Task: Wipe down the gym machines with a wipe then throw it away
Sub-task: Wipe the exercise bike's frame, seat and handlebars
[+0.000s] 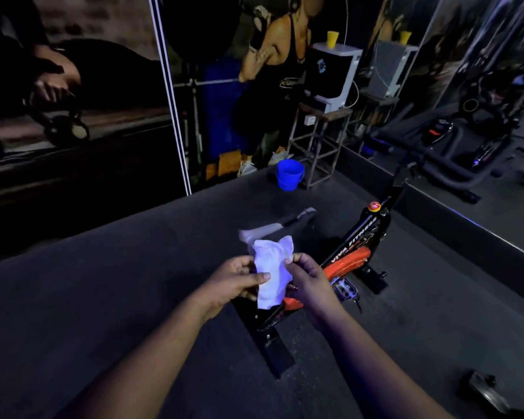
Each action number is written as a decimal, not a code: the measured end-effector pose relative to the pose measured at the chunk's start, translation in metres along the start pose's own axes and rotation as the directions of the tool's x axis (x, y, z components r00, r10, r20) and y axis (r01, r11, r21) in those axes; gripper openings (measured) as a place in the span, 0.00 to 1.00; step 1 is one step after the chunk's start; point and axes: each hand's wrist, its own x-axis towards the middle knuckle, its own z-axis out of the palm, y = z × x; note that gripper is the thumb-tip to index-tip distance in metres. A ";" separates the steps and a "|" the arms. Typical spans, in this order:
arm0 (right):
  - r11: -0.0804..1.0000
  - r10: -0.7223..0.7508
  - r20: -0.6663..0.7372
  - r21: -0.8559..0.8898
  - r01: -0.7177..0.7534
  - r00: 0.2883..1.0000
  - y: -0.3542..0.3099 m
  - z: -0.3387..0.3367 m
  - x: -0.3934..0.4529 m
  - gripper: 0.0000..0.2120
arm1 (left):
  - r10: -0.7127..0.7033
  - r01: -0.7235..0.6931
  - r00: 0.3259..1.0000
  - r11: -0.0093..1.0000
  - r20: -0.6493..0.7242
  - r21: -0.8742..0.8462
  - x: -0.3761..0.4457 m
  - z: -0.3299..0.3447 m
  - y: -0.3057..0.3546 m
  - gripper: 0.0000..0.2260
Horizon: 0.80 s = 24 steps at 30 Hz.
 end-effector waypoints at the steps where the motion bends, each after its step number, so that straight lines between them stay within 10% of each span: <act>1: 1.000 0.003 -0.011 0.011 -0.003 1.000 0.000 0.005 0.003 0.02 | 0.005 -0.005 1.000 1.000 -0.009 0.009 0.004 -0.006 0.002 0.12; 11: 0.988 -0.153 0.014 0.027 0.153 0.988 -0.011 0.019 0.076 0.08 | 0.151 -0.148 0.988 0.986 -0.029 0.076 0.091 -0.064 0.022 0.08; 18: 0.809 -0.420 -0.118 -0.499 0.312 0.900 0.028 -0.009 0.145 0.23 | 0.143 -0.128 0.990 0.933 -0.019 0.337 0.170 -0.101 0.004 0.18; 24: 0.514 -0.459 -0.113 -0.843 0.160 0.881 0.043 -0.013 0.171 0.14 | 0.223 -0.249 0.964 0.541 0.148 0.803 0.217 -0.110 -0.017 0.19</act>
